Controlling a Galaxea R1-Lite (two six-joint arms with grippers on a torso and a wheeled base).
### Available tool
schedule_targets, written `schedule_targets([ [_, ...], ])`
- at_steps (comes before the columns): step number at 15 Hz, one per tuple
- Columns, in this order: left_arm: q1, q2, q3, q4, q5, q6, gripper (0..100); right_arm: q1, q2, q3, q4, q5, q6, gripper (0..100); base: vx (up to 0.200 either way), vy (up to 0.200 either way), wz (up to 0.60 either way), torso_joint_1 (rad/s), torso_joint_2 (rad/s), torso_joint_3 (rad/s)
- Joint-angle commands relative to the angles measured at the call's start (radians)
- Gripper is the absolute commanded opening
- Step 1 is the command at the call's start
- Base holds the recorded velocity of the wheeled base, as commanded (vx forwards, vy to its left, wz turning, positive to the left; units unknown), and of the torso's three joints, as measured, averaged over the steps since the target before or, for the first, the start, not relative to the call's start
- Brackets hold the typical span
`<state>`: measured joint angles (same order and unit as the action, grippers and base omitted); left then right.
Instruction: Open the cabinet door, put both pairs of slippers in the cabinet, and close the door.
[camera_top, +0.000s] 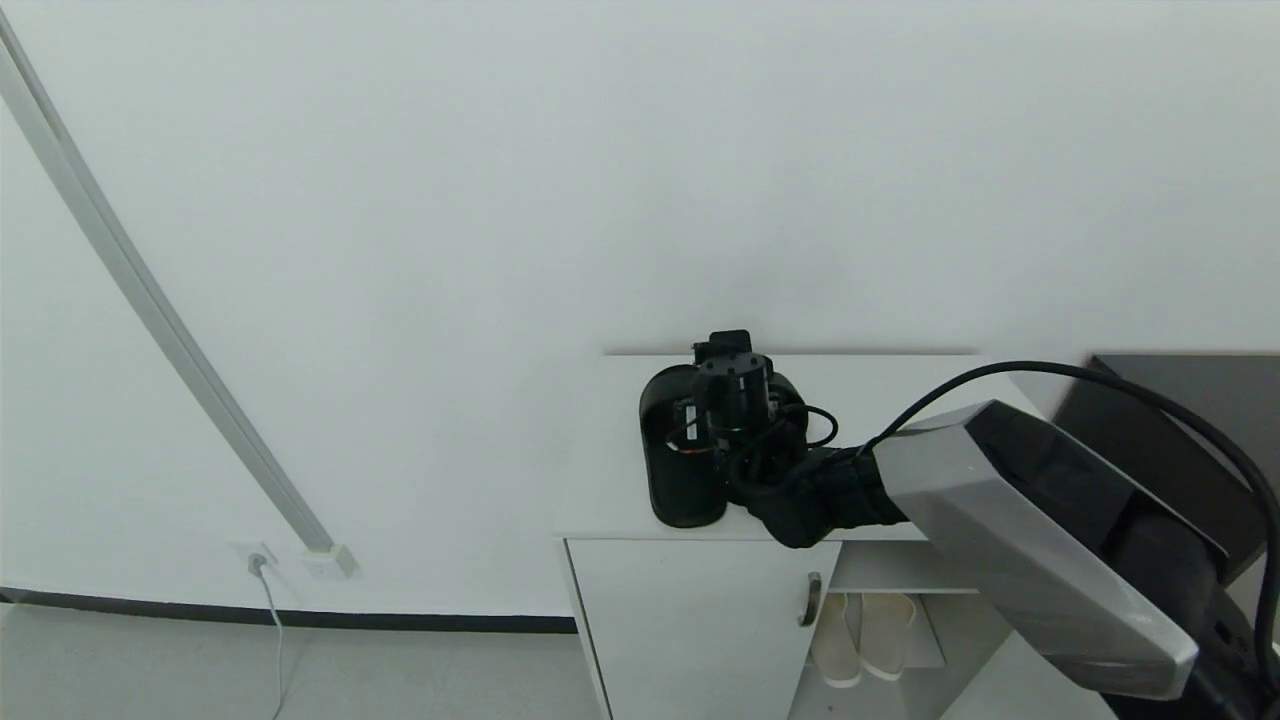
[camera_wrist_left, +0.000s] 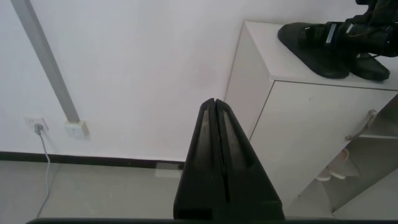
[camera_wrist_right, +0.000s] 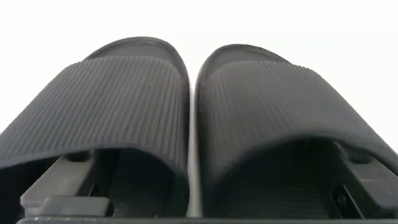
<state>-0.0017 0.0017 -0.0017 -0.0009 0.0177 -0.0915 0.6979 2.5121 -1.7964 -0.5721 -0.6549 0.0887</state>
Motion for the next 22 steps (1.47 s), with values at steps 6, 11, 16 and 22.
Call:
schedule_targets([
  [6, 0.0, 0.001, 0.0, -0.001, 0.001, -0.001, 0, -0.001, 0.019, -0.009, -0.002, 0.0, 0.0, 0, 0.0, 0.0, 0.0, 0.0, 0.0, 0.0],
  [11, 0.0, 0.001, 0.0, -0.001, 0.001, -0.007, 0, 0.006, -0.151, 0.134, -0.011, 0.004, 0.002, 0, 0.0, 0.0, 0.0, 0.0, 0.0, 0.0],
  [16, 0.0, 0.001, 0.0, -0.001, 0.002, -0.007, 0, 0.009, -0.501, 0.594, -0.081, 0.149, -0.001, 0, 0.0, 0.0, 0.0, 0.0, 0.0, 0.0],
  [22, 0.0, 0.001, 0.0, -0.001, 0.001, 0.001, 0, 0.006, -0.797, 1.094, -0.273, 0.432, -0.106, 0, 0.0, 0.0, 0.0, 0.0, 0.0, 0.0],
])
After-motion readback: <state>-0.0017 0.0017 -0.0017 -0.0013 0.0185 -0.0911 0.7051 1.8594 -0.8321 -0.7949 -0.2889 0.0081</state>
